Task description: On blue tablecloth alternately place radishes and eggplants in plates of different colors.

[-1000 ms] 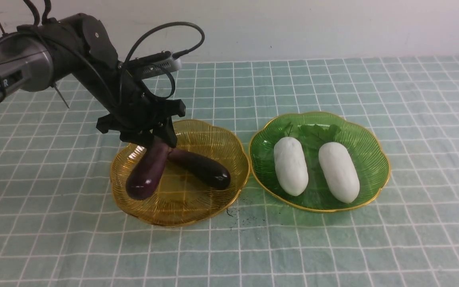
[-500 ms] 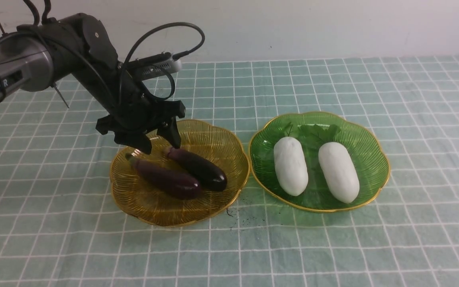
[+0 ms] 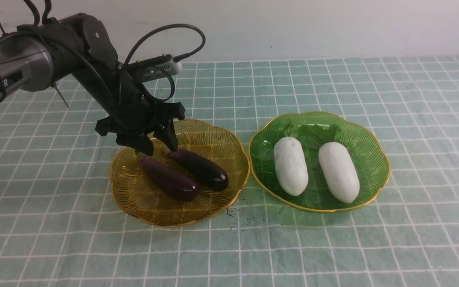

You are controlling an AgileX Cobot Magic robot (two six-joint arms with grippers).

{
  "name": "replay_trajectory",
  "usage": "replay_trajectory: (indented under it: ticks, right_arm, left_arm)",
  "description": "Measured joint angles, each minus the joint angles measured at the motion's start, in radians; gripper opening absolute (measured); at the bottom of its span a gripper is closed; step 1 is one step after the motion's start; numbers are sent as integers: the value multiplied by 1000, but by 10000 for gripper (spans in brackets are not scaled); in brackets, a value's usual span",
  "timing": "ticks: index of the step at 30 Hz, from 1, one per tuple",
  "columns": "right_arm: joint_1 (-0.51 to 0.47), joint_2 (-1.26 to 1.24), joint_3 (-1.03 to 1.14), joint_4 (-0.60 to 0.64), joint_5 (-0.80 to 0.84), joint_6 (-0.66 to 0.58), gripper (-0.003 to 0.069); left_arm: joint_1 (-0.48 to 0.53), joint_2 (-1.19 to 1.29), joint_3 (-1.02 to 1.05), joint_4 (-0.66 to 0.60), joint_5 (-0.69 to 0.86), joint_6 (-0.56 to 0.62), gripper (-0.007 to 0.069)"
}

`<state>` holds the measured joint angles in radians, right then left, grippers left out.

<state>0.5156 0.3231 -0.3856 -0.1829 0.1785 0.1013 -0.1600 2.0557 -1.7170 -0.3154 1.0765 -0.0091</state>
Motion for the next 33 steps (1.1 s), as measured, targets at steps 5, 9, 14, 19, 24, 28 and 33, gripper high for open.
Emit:
replay_trajectory:
  ticks: [5,9,14,19,24,28,33]
  right_arm:
    - [0,1,4,-3,-14,3,-15]
    - [0,1,7,-3,-14,3,-15]
    - [0,1,7,-3,-14,3,-15]
    - [0,1,7,-3,-14,3,-15]
    - [0,1,9,-3,-14,3,-15]
    - [0,-1,22,-3,-17,3,-15]
    - [-21,-78,127,22,-35,3,-15]
  left_arm:
    - [0,-23,-1,3,31,56,48]
    - [0,-82,-3,3,34,94,1]
    - [0,-172,-3,3,60,121,-8]
    - [0,-281,-4,3,137,127,-8]
    - [0,-333,-6,3,159,127,-8]
    - [0,-338,-6,3,159,127,-8]
    - [0,-338,-6,4,159,127,-8]
